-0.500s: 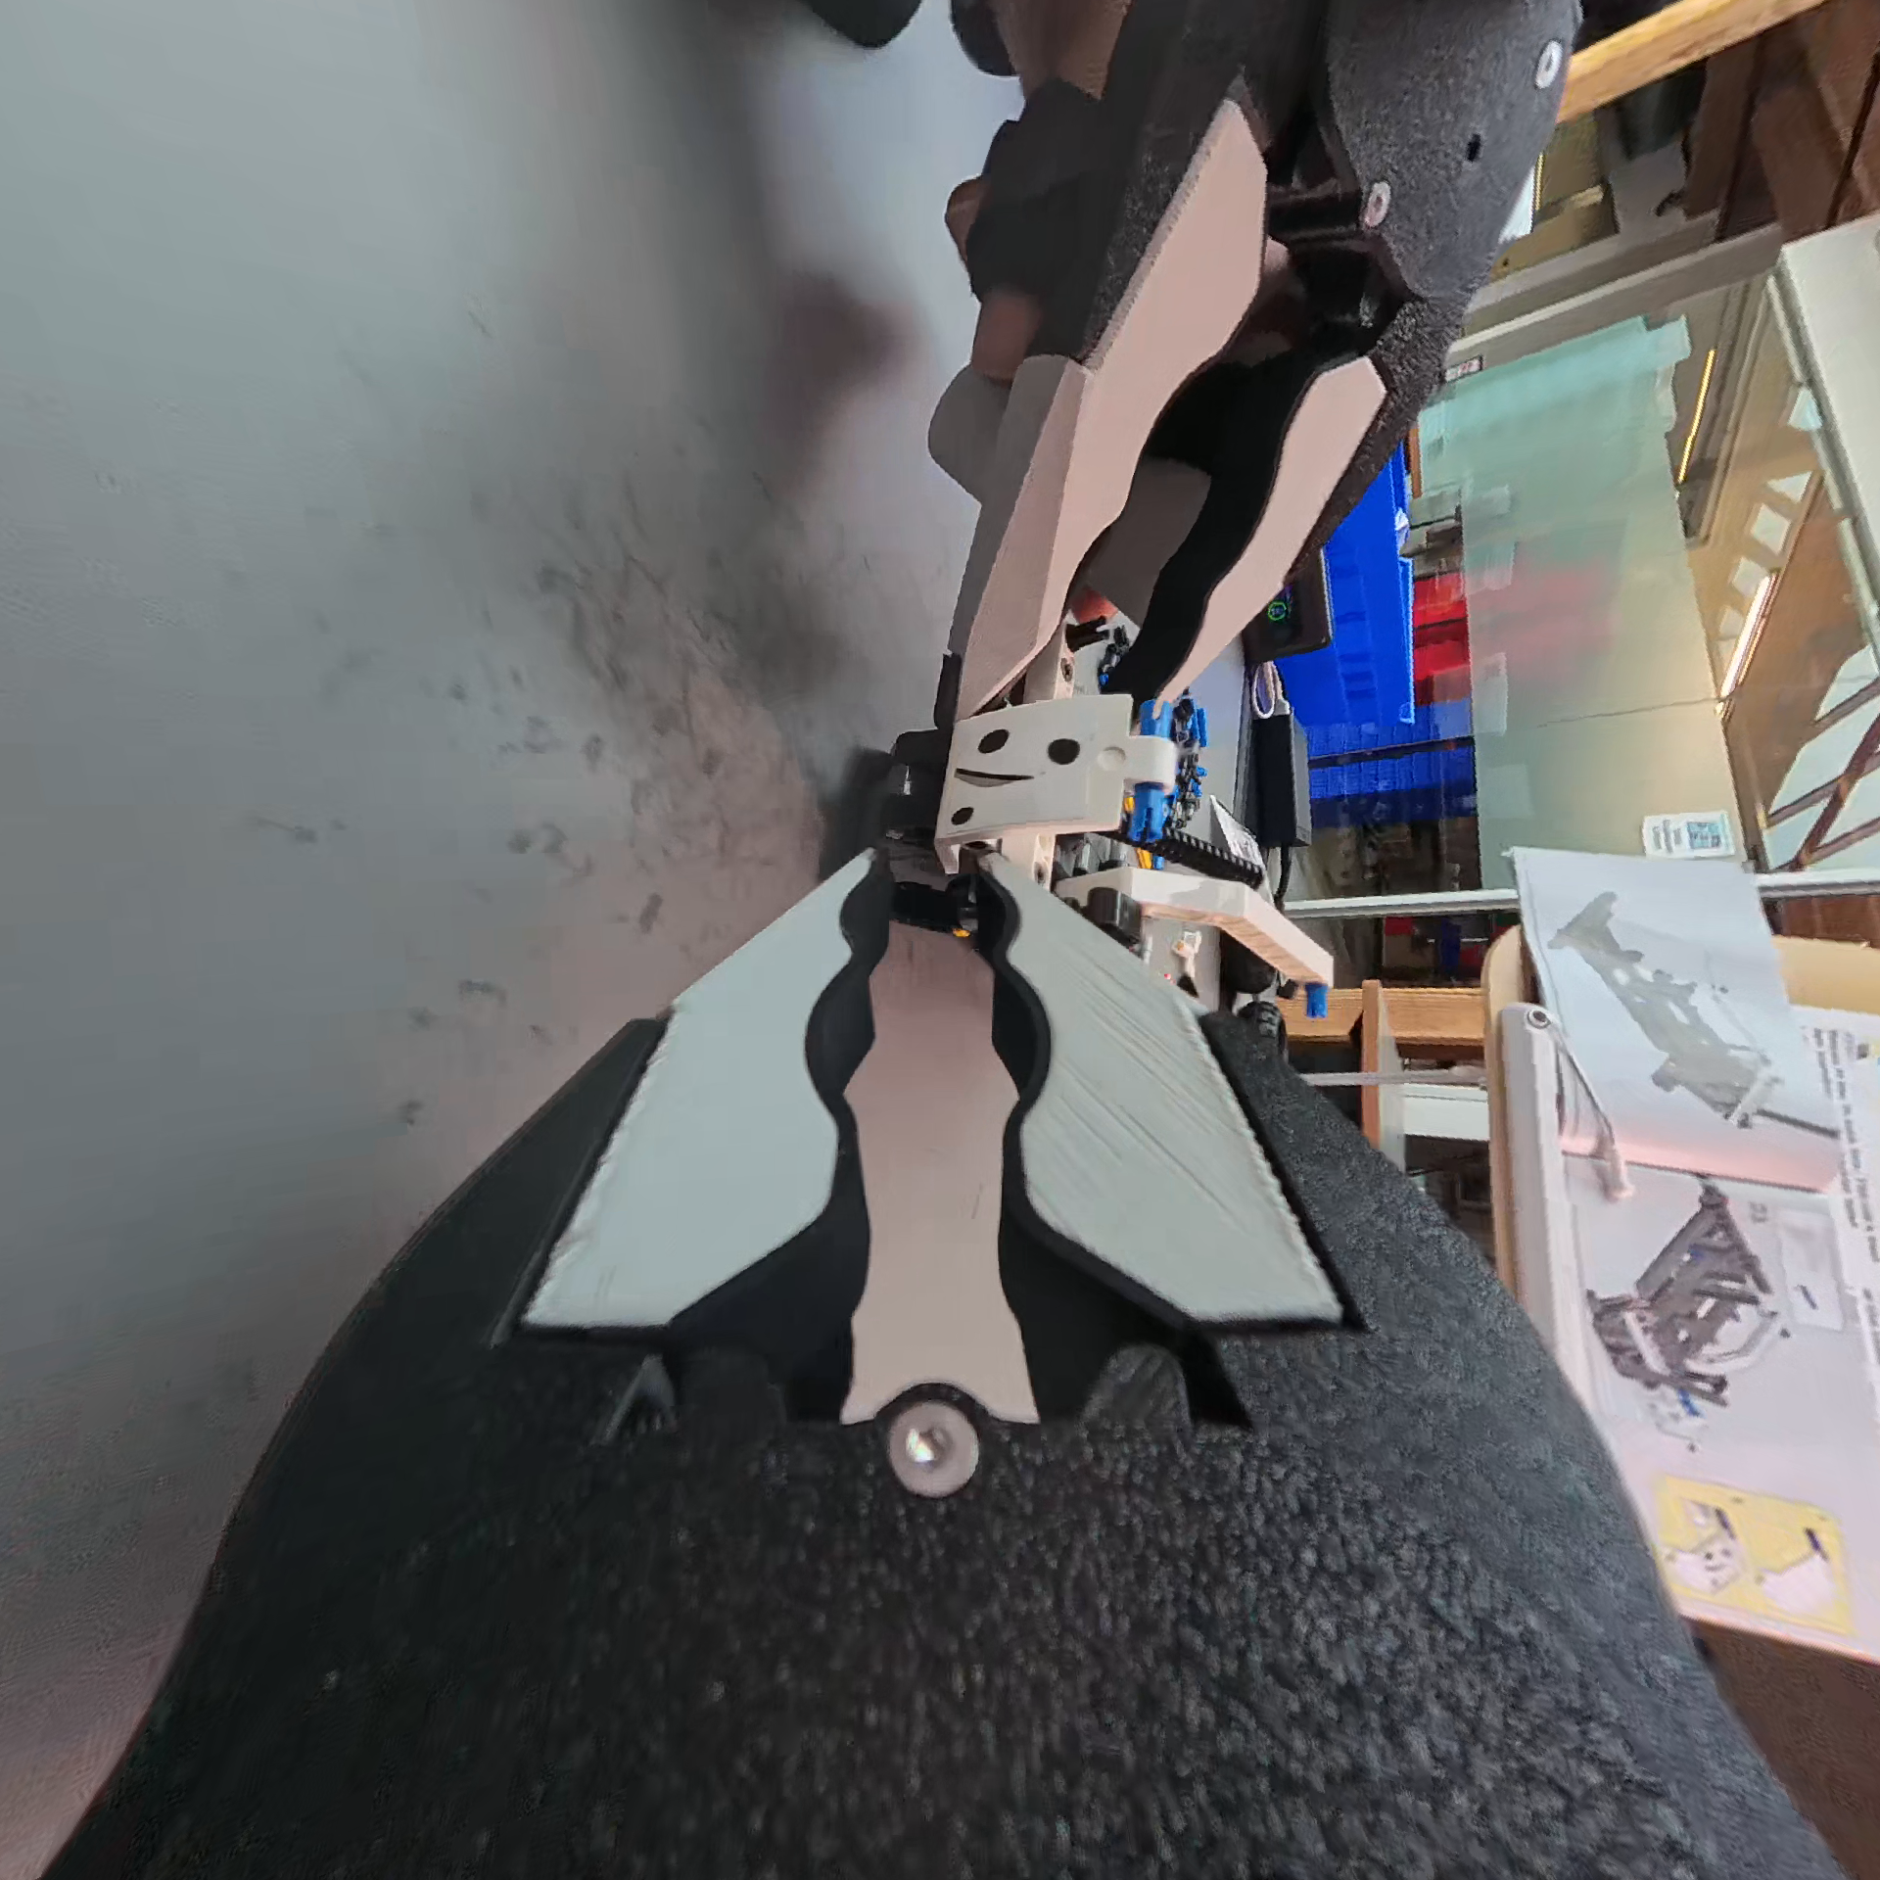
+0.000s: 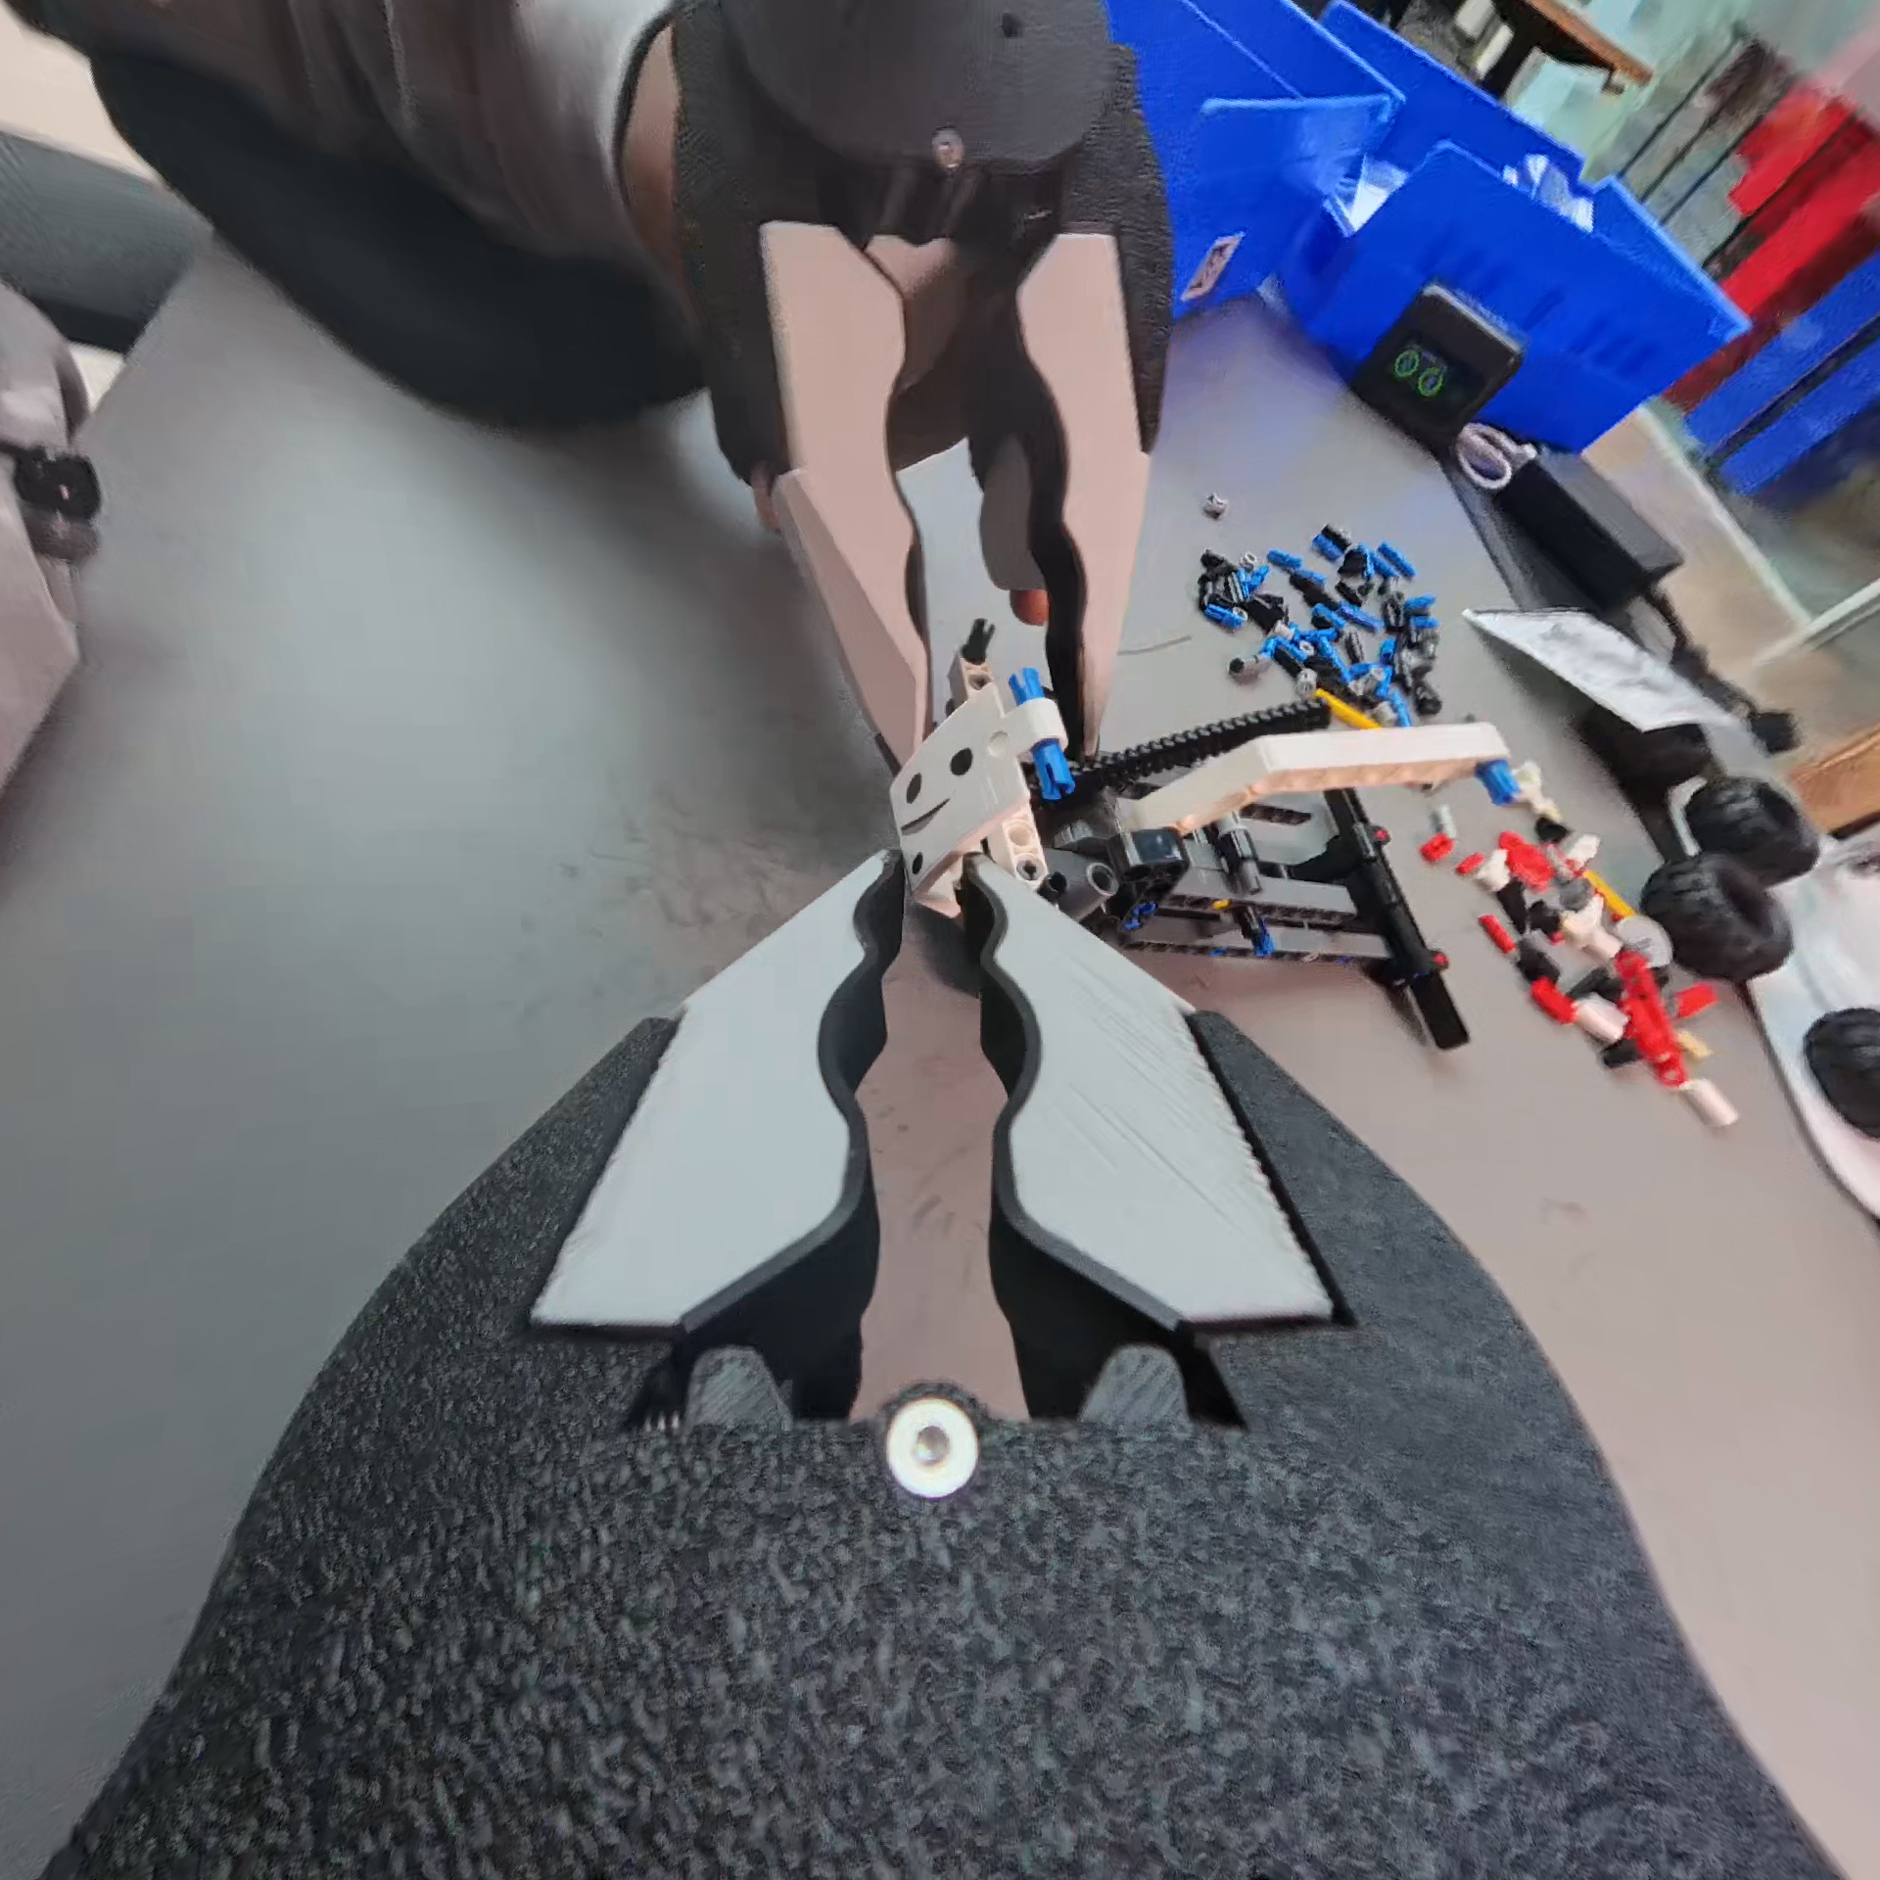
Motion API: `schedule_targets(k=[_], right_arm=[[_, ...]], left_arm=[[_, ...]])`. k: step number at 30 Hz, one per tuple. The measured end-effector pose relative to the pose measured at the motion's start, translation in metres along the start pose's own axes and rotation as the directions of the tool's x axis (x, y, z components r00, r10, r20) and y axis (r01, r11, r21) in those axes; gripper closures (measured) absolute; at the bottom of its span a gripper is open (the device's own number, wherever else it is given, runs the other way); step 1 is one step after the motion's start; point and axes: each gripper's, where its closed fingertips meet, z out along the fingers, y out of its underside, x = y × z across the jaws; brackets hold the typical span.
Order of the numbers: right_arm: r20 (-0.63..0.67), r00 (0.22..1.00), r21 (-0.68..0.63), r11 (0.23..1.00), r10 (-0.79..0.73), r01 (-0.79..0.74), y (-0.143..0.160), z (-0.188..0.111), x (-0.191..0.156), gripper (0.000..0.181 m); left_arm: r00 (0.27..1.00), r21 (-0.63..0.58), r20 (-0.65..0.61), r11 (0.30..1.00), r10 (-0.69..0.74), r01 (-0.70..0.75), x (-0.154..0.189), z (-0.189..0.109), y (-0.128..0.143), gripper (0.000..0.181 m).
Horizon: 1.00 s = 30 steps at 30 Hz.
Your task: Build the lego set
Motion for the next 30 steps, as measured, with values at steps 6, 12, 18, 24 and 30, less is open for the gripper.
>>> schedule_targets(k=[6, 12, 18, 24, 30], right_arm=[[-0.196, 0.98, -0.025, 0.998, 0.044, -0.05, 0.001, -0.006, 0.016, 0.163], [-0.446, 0.83, -0.15, 0.943, -0.334, 0.299, -0.008, -0.013, 0.023, 0.138], [-0.364, 0.721, -0.285, 0.807, -0.59, 0.517, -0.007, -0.002, 0.031, 0.146], [-0.142, 0.878, -0.273, 0.871, -0.457, 0.409, 0.0, 0.004, 0.038, 0.141], [-0.15, 0.912, -0.235, 0.91, -0.381, 0.341, -0.005, 0.0, 0.039, 0.133]], left_arm=[[0.998, 0.012, 0.031, 0.998, -0.058, 0.058, -0.005, 0.002, 0.0, 0.144], [0.991, 0.014, 0.068, 0.993, -0.115, 0.114, -0.007, 0.004, -0.002, 0.144], [0.987, 0.033, 0.097, 0.991, -0.13, 0.127, -0.007, 0.008, -0.004, 0.145], [0.988, 0.048, 0.1, 0.992, -0.12, 0.116, -0.008, 0.008, -0.005, 0.145], [0.989, 0.112, 0.095, 0.988, -0.114, 0.103, -0.008, 0.001, -0.013, 0.136]])
